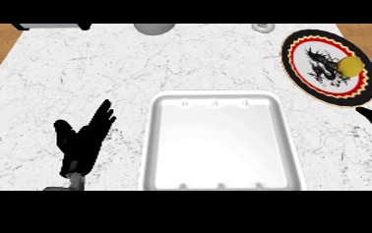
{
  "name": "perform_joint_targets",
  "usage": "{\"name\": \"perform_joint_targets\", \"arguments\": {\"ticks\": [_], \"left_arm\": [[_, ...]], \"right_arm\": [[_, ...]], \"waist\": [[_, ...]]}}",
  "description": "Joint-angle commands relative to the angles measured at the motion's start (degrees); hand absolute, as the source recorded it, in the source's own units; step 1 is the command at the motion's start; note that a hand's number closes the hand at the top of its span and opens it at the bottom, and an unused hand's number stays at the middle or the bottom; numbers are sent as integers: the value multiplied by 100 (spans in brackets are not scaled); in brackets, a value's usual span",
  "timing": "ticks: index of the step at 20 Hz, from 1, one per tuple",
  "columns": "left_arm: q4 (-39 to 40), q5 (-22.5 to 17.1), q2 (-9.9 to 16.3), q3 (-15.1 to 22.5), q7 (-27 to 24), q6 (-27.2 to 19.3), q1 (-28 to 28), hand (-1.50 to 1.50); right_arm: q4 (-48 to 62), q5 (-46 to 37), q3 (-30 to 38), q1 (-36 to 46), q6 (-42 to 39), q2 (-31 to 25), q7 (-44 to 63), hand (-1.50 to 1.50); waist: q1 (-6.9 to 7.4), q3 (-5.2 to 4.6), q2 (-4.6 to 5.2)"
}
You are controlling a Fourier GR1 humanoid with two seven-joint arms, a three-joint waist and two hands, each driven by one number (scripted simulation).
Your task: Pick the lemon from the tray and place it in the plate
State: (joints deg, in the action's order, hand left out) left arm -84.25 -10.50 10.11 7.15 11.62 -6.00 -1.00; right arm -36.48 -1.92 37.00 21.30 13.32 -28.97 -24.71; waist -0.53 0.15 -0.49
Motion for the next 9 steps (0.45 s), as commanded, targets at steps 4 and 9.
{"name": "perform_joint_targets", "arguments": {"ticks": [4, 9], "left_arm": [[165, 40, -82, -7, 95, 91, -132, 0], [192, 123, -218, -21, 356, 21, 194, 0]], "right_arm": [[-2081, -41, -535, -1440, 238, 815, 632, -150], [-3527, -203, -905, -2050, 469, 1115, 1411, -150]], "waist": [[-27, -25, 24], [-5, -21, 36]]}}
